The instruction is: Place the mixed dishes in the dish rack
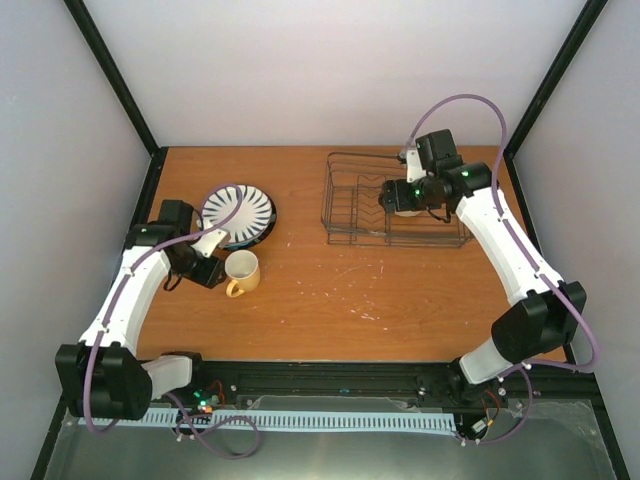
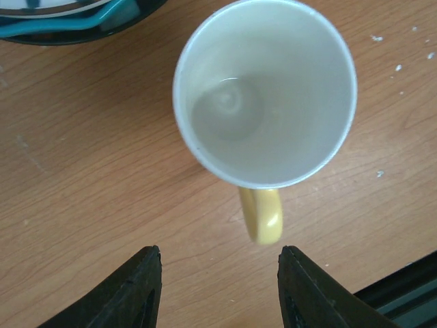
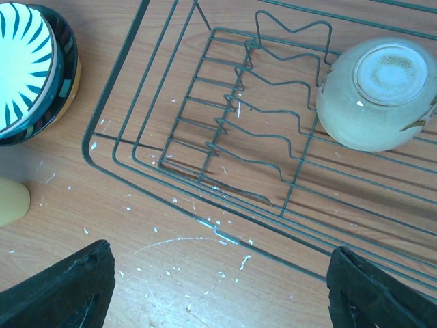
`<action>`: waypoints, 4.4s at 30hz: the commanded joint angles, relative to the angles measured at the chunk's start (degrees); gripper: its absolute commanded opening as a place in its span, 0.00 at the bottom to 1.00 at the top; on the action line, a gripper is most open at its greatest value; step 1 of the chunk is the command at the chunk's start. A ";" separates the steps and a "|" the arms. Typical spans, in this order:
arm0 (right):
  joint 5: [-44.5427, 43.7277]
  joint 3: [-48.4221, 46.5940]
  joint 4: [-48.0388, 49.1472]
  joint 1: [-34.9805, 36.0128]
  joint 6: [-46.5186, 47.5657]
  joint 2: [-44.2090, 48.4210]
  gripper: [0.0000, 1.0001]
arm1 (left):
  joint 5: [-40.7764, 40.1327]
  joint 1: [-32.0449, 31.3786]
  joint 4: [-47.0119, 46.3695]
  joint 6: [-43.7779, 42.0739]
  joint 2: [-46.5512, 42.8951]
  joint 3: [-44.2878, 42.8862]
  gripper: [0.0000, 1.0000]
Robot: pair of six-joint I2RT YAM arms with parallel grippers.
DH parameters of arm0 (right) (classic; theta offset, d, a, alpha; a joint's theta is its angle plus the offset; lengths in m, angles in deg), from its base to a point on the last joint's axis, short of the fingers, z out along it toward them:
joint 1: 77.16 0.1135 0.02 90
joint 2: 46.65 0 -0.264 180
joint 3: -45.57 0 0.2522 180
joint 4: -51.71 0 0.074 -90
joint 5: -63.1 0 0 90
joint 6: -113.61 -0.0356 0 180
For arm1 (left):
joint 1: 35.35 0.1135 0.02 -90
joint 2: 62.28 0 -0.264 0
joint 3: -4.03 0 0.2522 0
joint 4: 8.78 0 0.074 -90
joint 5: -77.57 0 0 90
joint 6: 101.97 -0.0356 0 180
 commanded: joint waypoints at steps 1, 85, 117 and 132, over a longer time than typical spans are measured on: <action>-0.03 1.84 0.67 0.41 0.78 2.31 0.83 | -4.48 -0.33 -1.35 0.33 0.06 -1.43 0.47; 57.55 21.77 140.96 1.51 -93.37 -16.40 0.62 | 29.74 -7.04 -90.95 67.84 14.19 -18.72 0.01; 58.69 9.31 137.50 3.01 -93.06 -21.74 0.40 | 24.19 -17.21 -86.80 64.20 20.83 -23.78 0.01; 57.77 9.72 128.08 1.28 -85.05 -18.74 0.03 | 23.11 -17.33 -80.60 60.34 21.66 -26.25 0.56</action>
